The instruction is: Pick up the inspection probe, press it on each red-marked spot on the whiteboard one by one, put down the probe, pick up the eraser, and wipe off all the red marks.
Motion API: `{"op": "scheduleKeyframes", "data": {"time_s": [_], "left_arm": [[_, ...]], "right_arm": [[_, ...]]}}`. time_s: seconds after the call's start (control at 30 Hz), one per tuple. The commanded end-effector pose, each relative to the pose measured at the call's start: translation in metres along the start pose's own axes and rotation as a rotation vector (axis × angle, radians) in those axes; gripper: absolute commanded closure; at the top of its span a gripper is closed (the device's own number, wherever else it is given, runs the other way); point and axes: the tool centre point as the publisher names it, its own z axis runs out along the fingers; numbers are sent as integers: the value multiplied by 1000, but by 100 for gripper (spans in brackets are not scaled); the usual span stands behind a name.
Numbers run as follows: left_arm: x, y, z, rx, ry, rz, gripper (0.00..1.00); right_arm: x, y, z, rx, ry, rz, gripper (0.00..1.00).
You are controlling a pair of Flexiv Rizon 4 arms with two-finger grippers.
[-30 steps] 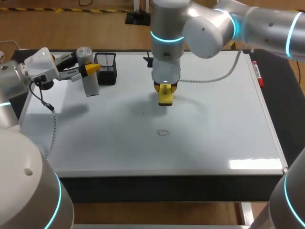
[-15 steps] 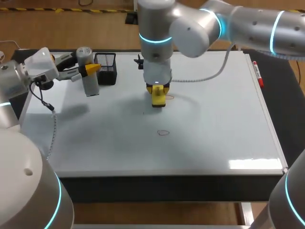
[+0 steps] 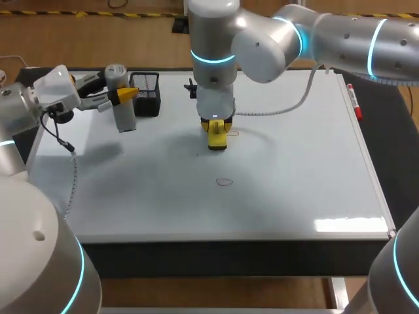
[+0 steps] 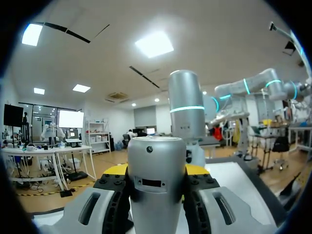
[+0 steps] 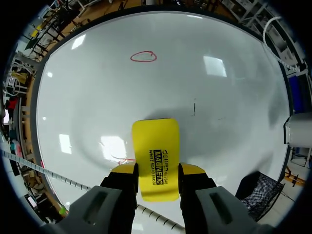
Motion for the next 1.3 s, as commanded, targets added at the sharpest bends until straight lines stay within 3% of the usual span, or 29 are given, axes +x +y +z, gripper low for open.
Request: {"op": "scheduleKeyframes", "data": {"time_s": [0.03,0.4,1.3], "left_arm": [[1,-1,0,0,-2,1,100],[1,-1,0,0,-2,1,100],[1,-1,0,0,-2,1,100]], "right_arm": [[2,-2,3,-2,2,0,100],[12,-3,6,-2,6,21,100],[69,-15,10,8,34,128,100]]}}
